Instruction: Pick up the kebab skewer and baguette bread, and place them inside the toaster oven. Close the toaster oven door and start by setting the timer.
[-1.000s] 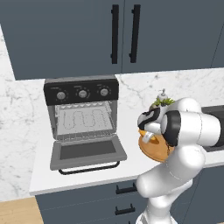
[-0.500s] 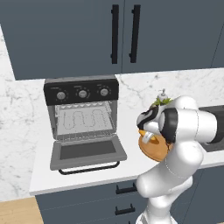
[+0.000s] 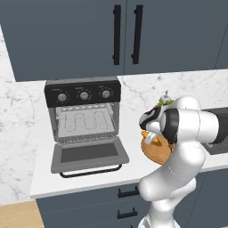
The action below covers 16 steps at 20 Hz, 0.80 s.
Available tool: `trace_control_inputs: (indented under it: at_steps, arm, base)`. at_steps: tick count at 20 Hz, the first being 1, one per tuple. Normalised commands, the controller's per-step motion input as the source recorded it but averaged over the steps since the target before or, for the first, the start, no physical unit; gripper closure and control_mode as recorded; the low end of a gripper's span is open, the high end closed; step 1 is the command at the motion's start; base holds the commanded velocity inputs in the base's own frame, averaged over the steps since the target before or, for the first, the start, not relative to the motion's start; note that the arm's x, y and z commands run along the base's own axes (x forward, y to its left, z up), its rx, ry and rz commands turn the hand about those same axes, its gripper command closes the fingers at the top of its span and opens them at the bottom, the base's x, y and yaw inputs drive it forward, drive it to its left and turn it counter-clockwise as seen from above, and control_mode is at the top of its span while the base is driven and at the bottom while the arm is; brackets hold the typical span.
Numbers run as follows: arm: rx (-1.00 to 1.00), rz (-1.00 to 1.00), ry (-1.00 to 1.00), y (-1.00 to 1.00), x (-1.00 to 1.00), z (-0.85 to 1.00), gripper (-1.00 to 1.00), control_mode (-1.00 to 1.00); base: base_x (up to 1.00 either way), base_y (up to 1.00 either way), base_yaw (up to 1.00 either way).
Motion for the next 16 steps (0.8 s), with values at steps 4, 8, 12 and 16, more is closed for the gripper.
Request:
trace_control_inputs:
  at_steps: [4, 8, 12, 16]
  arm:
    - [0.0, -0.09, -0.07, 0.0, -0.05, 0.14, 1.0, -1.0]
    - [0.0, -0.08, -0.1, -0.03, -0.31, 0.78, 1.0, -1.0]
    - [0.0, -0.07, -0.05, 0.0, -0.38, 0.99, 1.0, -1.0]
    - [0.0, -0.07, -0.05, 0.11, -0.33, 0.95, 1.0, -1.0]
  base:
    - [0.0, 0.0, 0.0]
    - [0.0, 0.0, 0.0]
    - [0.0, 0.0, 0.0]
    - [0.0, 0.0, 0.0]
